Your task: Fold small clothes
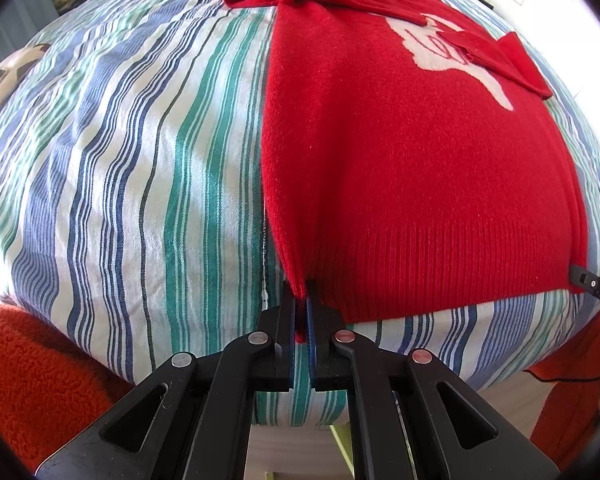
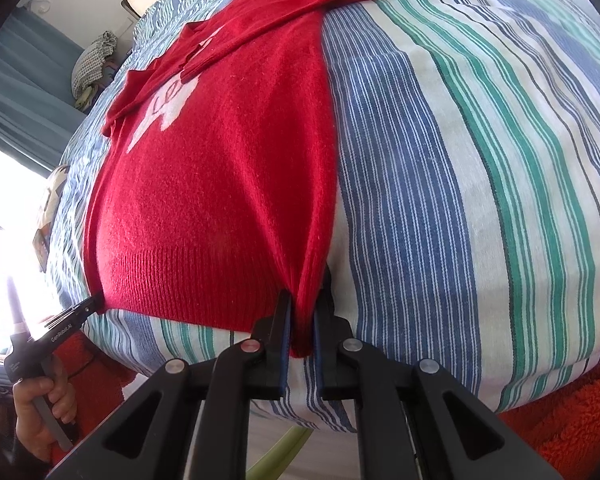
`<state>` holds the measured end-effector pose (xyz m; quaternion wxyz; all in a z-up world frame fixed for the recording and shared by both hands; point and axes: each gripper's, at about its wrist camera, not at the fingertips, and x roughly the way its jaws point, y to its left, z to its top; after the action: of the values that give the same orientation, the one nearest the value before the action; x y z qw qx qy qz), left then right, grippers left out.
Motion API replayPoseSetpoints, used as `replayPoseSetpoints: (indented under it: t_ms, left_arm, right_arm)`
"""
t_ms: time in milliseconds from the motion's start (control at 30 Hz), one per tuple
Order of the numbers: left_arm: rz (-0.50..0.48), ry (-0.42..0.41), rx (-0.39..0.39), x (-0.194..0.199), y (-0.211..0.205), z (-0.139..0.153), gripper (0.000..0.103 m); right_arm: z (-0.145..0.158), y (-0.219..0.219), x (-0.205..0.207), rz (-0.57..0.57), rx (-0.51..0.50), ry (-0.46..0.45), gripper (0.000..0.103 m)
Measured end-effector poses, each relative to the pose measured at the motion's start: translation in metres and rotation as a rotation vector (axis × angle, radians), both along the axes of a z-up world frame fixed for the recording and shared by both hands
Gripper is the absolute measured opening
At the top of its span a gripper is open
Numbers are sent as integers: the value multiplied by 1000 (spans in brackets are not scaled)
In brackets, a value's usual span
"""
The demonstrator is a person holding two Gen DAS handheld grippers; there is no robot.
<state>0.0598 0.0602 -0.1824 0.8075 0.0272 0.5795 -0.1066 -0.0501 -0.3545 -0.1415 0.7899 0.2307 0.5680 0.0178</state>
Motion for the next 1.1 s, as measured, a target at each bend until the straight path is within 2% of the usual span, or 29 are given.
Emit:
replayPoseSetpoints:
  t_ms: [267, 367, 400, 433, 467, 500, 533, 600, 667, 700, 767, 833, 933, 1000, 1100]
  left_arm:
    - [-5, 2, 21, -9, 1, 1, 9]
    - [0, 39, 35, -15, 4, 4, 28]
    - [11, 68, 44, -17, 8, 5, 52]
    - [30, 89, 56, -22, 13, 7, 63]
    - [54, 91, 56, -27, 22, 12, 62]
    - [72, 75, 39, -32, 31, 21, 62]
    - [92, 46, 16, -37, 41, 32, 63]
    - [134, -30, -15, -42, 59, 55, 66]
    - [167, -114, -19, -40, 72, 76, 71]
    - [185, -161, -20, -37, 77, 85, 73]
    - [225, -239, -40, -27, 82, 96, 74]
    - [304, -294, -60, -16, 89, 98, 75]
    - [432, -290, -82, -10, 98, 84, 76]
    - [431, -264, -90, -8, 100, 73, 76]
    - [437, -209, -41, -11, 109, 60, 76]
  right_arm:
    - [0, -1, -3, -8, 17, 15, 8]
    - [1, -3, -6, -15, 43, 55, 12]
    - [2, -4, -7, -20, 54, 86, 15]
    - [3, -5, -9, -27, 57, 121, 19]
    - [7, -9, -12, -37, 52, 153, 23]
    - [15, -13, -16, -47, 20, 167, 40]
    - [27, -18, -18, -54, -30, 155, 52]
    - [65, -27, -17, -43, -203, 80, 53]
    - [103, -27, 1, 18, -342, -9, 53]
    - [120, -23, 15, 63, -379, -60, 53]
    - [145, -7, 50, 183, -406, -151, 56]
    - [151, 21, 90, 340, -405, -227, 59]
    - [125, 64, 151, 564, -354, -259, 59]
    - [98, 86, 187, 638, -373, -242, 58]
    - [54, 113, 231, 708, -441, -202, 58]
